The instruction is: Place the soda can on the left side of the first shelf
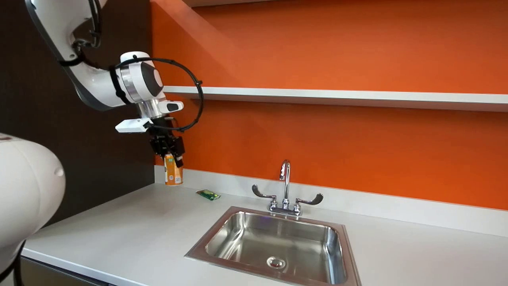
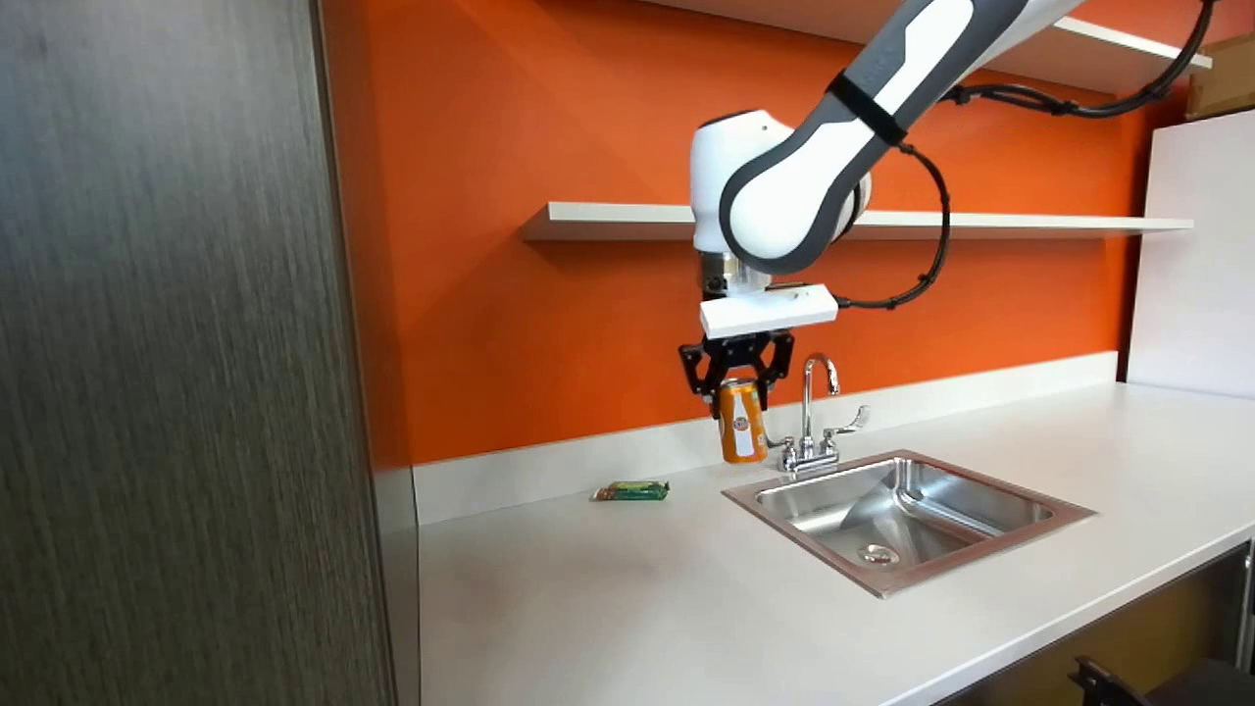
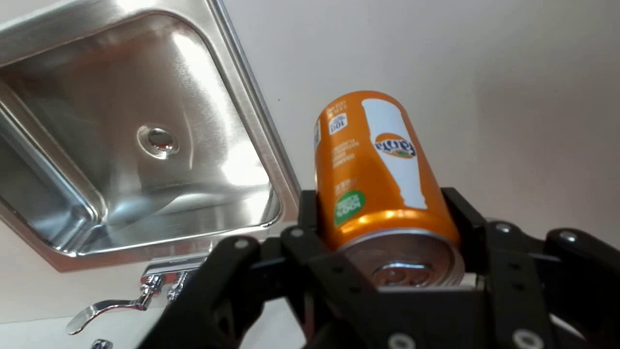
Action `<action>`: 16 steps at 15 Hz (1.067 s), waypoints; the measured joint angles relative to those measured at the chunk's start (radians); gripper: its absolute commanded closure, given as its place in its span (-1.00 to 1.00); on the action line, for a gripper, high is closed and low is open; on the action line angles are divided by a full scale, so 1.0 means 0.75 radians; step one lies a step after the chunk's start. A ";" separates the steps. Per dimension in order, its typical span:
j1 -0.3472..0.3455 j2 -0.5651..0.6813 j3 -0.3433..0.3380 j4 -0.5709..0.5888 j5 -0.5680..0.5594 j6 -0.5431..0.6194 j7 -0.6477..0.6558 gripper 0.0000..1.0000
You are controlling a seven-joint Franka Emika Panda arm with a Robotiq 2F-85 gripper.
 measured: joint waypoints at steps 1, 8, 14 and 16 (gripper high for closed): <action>-0.017 -0.033 0.017 0.003 0.014 -0.028 -0.027 0.24; -0.108 -0.239 0.094 0.061 0.069 -0.248 -0.199 0.24; -0.148 -0.351 0.129 0.143 0.073 -0.335 -0.290 0.24; -0.155 -0.374 0.134 0.179 0.079 -0.335 -0.303 0.24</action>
